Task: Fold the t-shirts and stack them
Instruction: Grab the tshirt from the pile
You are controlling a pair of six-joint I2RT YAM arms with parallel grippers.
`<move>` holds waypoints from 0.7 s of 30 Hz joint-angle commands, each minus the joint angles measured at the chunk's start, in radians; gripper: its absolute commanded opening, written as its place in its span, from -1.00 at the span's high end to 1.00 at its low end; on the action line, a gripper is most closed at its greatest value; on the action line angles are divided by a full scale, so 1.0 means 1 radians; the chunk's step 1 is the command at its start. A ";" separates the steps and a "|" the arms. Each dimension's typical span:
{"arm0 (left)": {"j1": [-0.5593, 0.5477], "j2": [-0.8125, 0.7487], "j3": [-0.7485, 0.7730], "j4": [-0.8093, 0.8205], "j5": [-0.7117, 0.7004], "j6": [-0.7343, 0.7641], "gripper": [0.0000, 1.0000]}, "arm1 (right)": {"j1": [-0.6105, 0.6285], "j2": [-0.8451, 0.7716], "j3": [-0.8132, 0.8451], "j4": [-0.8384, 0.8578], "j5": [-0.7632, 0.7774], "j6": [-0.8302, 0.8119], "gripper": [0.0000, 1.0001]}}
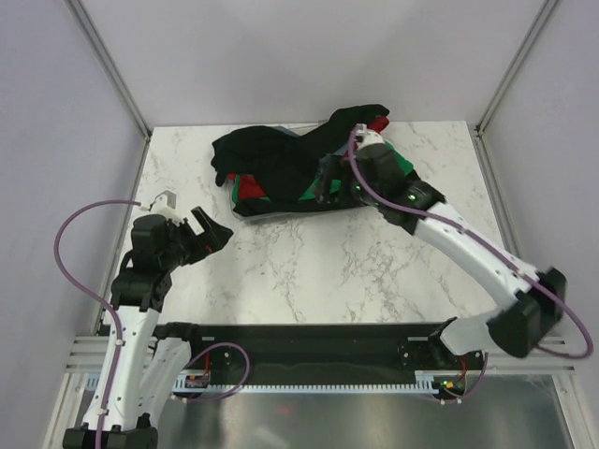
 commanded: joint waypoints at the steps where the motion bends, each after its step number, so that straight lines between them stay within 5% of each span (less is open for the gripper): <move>1: -0.001 0.007 0.037 -0.006 0.030 0.042 -0.99 | 0.059 0.237 0.172 0.059 0.140 -0.059 -0.97; 10: -0.001 -0.021 0.036 0.003 0.039 0.045 -0.99 | 0.100 0.710 0.495 0.055 0.164 -0.074 -0.96; 21: 0.001 -0.028 0.033 0.011 0.039 0.045 -0.99 | 0.150 0.736 0.493 0.076 0.219 -0.100 -0.82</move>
